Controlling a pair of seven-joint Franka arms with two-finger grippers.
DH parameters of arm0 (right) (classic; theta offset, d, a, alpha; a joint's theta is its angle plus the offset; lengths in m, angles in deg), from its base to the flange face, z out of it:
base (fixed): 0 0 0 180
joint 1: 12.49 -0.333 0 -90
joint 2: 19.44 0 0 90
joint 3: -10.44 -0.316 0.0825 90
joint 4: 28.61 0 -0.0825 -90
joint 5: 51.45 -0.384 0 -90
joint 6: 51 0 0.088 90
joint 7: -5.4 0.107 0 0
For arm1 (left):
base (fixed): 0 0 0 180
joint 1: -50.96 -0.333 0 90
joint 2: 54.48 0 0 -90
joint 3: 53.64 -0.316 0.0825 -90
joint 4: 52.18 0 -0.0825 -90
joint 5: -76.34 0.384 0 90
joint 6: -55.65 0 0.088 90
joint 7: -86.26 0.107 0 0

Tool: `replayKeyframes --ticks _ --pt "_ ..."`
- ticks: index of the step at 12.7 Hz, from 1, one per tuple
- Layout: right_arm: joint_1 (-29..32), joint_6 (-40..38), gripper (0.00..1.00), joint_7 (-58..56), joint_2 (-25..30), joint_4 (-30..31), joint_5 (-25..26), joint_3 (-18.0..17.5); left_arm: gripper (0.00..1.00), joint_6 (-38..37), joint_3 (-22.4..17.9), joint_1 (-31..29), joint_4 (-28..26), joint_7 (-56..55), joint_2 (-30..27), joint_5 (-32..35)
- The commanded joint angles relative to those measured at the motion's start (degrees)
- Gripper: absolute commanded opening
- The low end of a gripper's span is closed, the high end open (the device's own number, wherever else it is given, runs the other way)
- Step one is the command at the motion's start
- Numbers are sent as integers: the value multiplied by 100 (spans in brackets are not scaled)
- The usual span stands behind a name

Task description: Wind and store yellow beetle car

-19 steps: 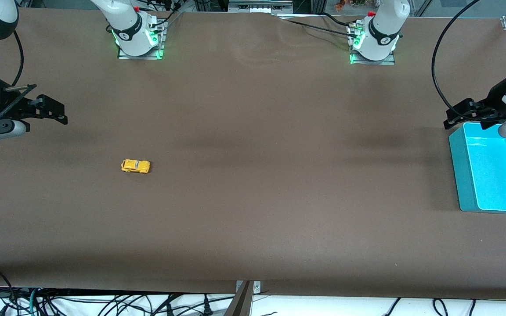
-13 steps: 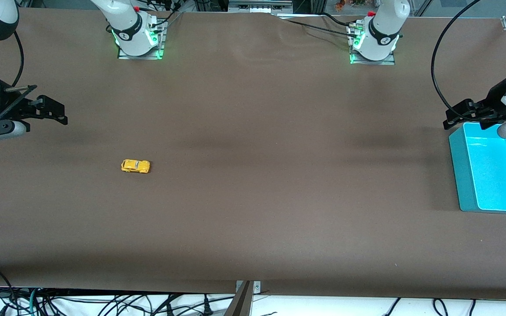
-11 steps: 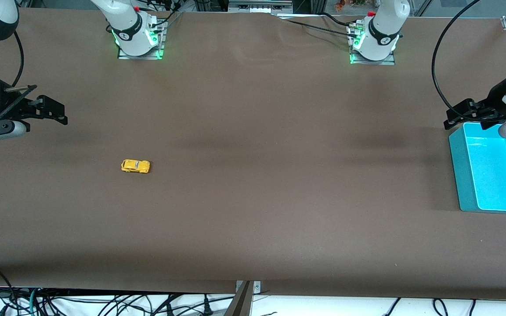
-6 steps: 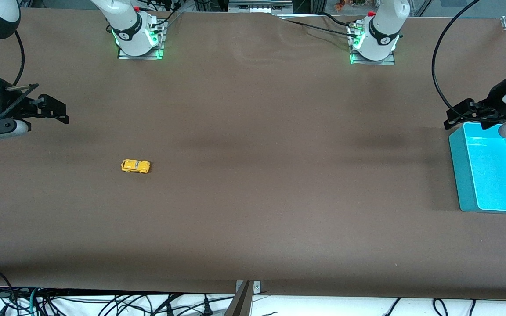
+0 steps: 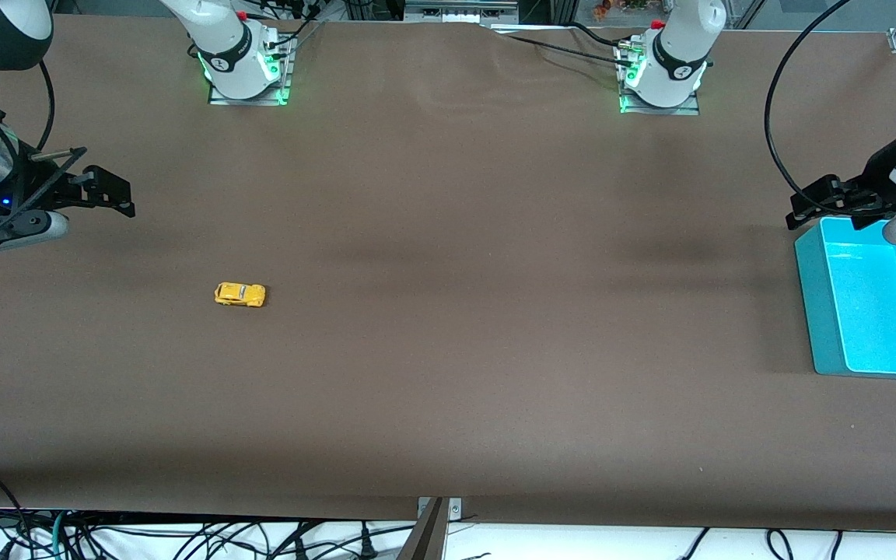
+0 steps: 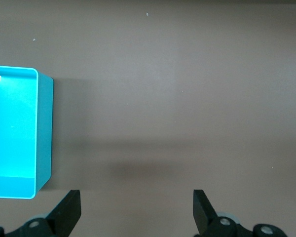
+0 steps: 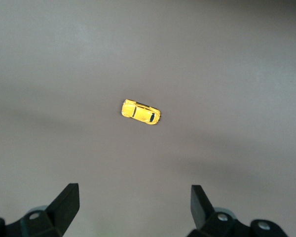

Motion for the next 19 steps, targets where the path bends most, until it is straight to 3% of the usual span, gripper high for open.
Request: replayKeyframes --ticks 1,19 --pt "-12 34 100 102 159 158 92 -14 100 -107 32 -41 176 -22 71 -13" --pt "6 95 100 50 159 272 127 -84 100 -107 33 -41 176 -22 71 -13"
